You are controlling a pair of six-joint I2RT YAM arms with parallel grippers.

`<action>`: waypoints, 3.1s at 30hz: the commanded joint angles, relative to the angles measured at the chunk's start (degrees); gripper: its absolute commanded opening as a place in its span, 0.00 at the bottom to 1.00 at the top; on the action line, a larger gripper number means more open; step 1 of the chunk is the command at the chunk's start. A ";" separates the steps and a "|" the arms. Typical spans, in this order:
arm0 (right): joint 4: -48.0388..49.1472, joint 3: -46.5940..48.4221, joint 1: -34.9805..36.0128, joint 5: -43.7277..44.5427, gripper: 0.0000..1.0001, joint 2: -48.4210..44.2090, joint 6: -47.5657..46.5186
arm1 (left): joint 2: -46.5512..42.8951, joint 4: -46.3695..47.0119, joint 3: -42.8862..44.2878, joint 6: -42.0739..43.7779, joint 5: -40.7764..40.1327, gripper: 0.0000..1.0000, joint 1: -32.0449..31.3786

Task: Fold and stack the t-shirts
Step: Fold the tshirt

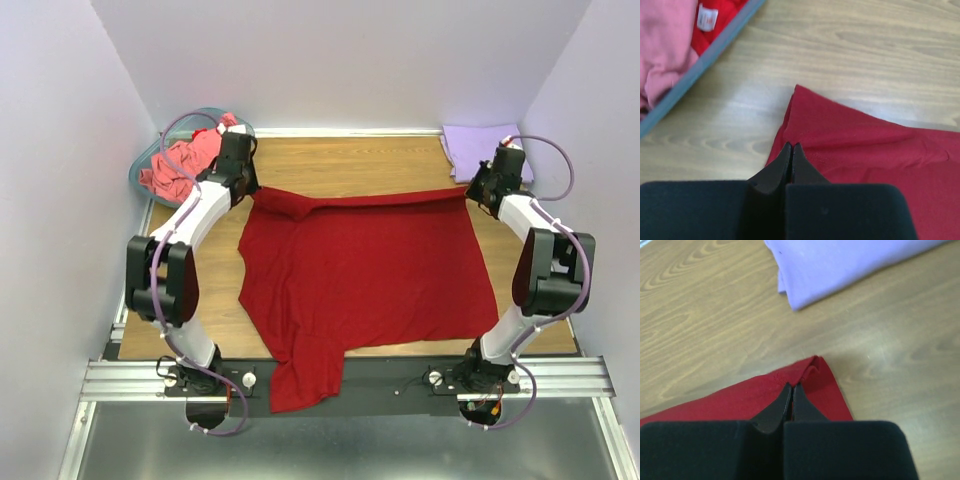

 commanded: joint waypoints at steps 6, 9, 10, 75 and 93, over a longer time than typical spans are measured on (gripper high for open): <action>-5.14 -4.58 -0.27 6.36 0.00 -6.95 1.24 | -13.60 -2.34 -12.82 -4.25 4.91 0.00 -2.03; -6.02 -4.50 -0.27 7.06 0.01 -7.92 0.72 | -17.03 -2.34 -14.85 -6.00 7.90 0.00 -2.03; -6.54 -4.32 -0.36 7.67 0.00 -8.27 0.63 | -18.00 -2.26 -15.99 -6.62 8.95 0.00 -2.11; 4.88 -0.28 52.99 -8.23 0.52 3.68 -12.55 | 8.44 6.62 -2.91 -6.89 18.72 0.00 -2.12; 5.85 9.74 54.75 -9.46 0.50 18.00 -15.98 | 13.90 4.95 2.63 -5.22 15.29 0.00 -2.38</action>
